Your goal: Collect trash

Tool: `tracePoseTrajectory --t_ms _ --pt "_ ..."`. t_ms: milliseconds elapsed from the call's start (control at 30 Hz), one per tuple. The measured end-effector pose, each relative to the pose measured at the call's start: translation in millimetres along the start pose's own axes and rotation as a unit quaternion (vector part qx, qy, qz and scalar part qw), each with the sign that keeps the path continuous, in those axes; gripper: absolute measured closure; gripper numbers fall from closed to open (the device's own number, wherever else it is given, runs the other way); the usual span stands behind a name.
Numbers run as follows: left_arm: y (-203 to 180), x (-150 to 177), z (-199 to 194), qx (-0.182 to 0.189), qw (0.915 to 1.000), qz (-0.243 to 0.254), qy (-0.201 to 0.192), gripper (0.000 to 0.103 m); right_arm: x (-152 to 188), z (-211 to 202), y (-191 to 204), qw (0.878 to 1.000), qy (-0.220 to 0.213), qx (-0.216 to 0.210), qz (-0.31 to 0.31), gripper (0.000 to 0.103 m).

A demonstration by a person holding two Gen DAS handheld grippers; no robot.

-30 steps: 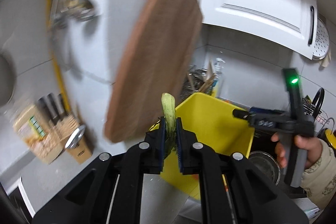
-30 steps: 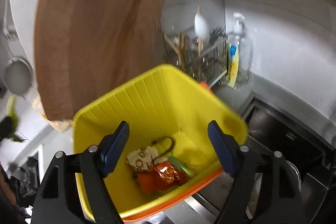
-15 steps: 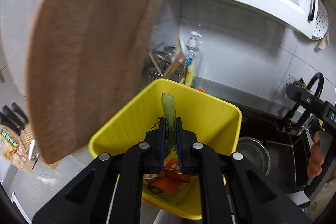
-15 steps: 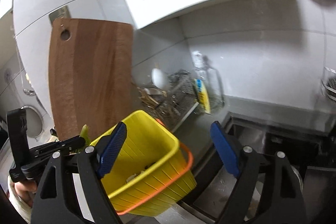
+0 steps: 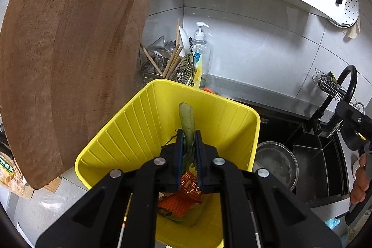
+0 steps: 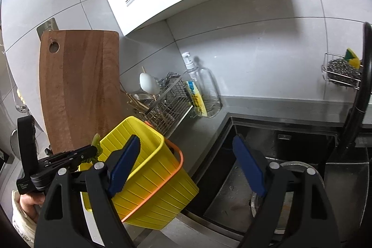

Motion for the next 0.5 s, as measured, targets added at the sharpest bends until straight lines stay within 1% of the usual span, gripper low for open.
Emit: tracePoseTrajectory --t_ms 100,167,300,333,367,433,500 --pt "0 2 -3 0.007 1.0 -0.001 -0.006 0.092 3 0 4 1.0 0.005 0.0 0.004 0.024" --pt "0 4 -4 0.013 0.9999 -0.007 -0.006 0.091 6 -4 9 1.0 0.001 -0.003 0.001 0.024" --pt "-8 7 -4 0.019 0.9998 0.001 0.0 0.088 9 -11 18 1.0 -0.005 -0.016 -0.001 0.024" --pt "-10 8 -5 0.018 0.9998 0.002 0.0 0.081 9 -13 19 1.0 -0.008 -0.018 -0.001 0.023" --pt "-12 8 -6 0.017 0.9998 0.004 -0.003 0.058 11 -16 20 1.0 -0.011 -0.018 -0.001 0.023" --pt "-15 8 -15 0.011 0.9997 0.005 -0.02 0.026 12 -19 20 1.0 -0.014 -0.019 0.0 0.022" --pt "-21 8 -25 0.015 0.9992 0.013 -0.035 0.026 13 -22 18 1.0 -0.016 -0.019 0.002 0.022"
Point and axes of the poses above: each gripper's, at about its wrist camera, not at the fingertips, and z roughly the way its jaws point, y to its left, x to its underside, the point moved 2 cm from there along z, roughly the way its jaws point, and after that the axes turned 5 degrees about y, right-handed, at the moved point
